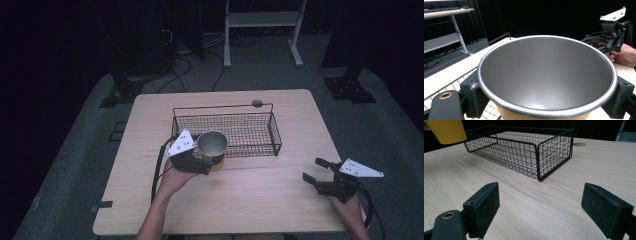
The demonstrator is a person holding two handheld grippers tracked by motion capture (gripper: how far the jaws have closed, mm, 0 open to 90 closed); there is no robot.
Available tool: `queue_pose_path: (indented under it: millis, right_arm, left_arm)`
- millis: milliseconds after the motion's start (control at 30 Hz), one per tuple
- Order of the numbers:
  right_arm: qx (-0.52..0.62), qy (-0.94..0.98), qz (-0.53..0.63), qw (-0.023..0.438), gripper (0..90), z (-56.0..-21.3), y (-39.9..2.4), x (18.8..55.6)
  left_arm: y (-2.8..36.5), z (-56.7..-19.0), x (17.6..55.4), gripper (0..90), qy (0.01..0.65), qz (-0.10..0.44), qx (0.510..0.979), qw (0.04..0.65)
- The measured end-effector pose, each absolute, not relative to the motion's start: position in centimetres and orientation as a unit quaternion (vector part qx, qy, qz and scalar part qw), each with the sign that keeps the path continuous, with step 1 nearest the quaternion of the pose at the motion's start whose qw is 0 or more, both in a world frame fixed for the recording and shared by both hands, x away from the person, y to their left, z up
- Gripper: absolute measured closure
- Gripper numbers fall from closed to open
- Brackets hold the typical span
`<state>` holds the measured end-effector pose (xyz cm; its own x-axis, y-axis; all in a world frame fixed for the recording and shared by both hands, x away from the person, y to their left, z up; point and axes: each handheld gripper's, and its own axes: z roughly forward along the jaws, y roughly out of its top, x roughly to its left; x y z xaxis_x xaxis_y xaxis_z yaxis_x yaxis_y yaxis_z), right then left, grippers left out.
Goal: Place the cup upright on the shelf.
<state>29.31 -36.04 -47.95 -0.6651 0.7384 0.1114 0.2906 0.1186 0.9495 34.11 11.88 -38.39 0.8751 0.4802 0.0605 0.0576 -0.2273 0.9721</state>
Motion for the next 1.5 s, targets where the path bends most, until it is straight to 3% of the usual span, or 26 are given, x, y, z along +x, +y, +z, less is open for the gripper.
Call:
queue_pose_path:
  millis: [833, 1500]
  right_arm:
    - [0.358, 0.719, 0.562, 0.198, 13.9, -47.9, -36.1, 29.3]
    - [0.355, 0.722, 0.56, 0.197, 13.9, -47.9, -36.1, 29.4]
  left_arm:
    - [11.0, -35.0, 38.6, 12.7, 0.164, 0.166, 0.766, 0.598]
    - [9.4, -34.6, 42.9, 12.8, 0.157, 0.151, 0.779, 0.588]
